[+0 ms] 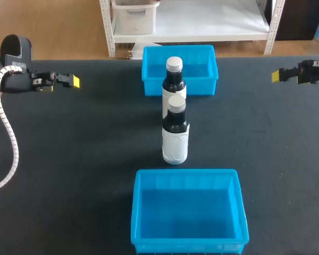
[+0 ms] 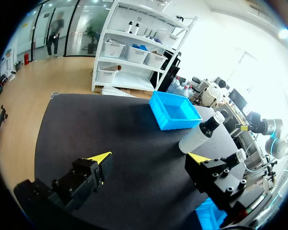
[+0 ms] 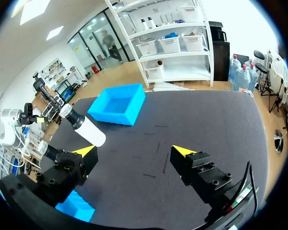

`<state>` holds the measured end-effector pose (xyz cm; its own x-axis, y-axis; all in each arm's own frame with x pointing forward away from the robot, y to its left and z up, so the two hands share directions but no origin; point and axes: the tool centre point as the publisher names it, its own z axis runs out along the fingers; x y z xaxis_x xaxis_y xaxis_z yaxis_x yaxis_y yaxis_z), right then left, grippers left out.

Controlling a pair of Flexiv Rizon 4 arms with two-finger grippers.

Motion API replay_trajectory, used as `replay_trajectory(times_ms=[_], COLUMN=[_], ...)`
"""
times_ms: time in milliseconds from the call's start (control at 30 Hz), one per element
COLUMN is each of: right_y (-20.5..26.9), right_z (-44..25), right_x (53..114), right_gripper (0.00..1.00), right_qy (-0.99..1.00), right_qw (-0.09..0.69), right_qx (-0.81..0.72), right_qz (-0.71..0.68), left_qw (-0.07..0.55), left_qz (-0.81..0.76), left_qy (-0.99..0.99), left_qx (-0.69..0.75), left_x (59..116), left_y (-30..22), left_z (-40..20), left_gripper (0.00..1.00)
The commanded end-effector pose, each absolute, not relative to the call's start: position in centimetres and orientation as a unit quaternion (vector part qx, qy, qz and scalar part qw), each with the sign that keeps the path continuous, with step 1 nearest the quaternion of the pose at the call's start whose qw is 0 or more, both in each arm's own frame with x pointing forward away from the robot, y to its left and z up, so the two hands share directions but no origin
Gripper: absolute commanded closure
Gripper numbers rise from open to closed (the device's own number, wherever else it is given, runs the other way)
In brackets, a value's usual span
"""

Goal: Pick up the bottle, and place it in the far bin if it is heavy, or in the near bin if it is light.

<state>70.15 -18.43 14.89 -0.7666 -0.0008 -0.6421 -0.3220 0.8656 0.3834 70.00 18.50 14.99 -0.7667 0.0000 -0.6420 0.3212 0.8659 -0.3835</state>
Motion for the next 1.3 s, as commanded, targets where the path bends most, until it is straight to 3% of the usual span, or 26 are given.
replay_trajectory(times_ms=[33,633,833,1033,1300], right_y=[-18.4,-18.4,-20.0,-20.5,-20.7], right_z=[15.0,15.0,17.3,18.7,19.0], right_x=[70.0,70.0,70.9,70.3,70.0], right_gripper=[0.00,0.00,0.00,0.00,0.00], right_qy=[0.908,0.908,0.814,0.727,0.717], right_qw=[0.330,0.330,0.411,0.397,0.383], right_qx=[-0.088,-0.088,-0.300,-0.472,-0.499], right_qz=[0.242,0.242,0.280,0.302,0.299], left_qw=[0.330,0.330,0.330,0.330,0.330], left_qz=[-0.243,-0.243,-0.243,-0.243,-0.243], left_qy=[0.908,0.908,0.908,0.908,0.908], left_qx=[0.088,0.088,0.088,0.088,0.088], left_x=[70.0,70.0,70.0,70.0,70.0], left_y=[18.5,18.5,18.5,18.5,18.5], left_z=[15.0,15.0,15.0,15.0,15.0], left_gripper=[0.00,0.00,0.00,0.00,0.00])
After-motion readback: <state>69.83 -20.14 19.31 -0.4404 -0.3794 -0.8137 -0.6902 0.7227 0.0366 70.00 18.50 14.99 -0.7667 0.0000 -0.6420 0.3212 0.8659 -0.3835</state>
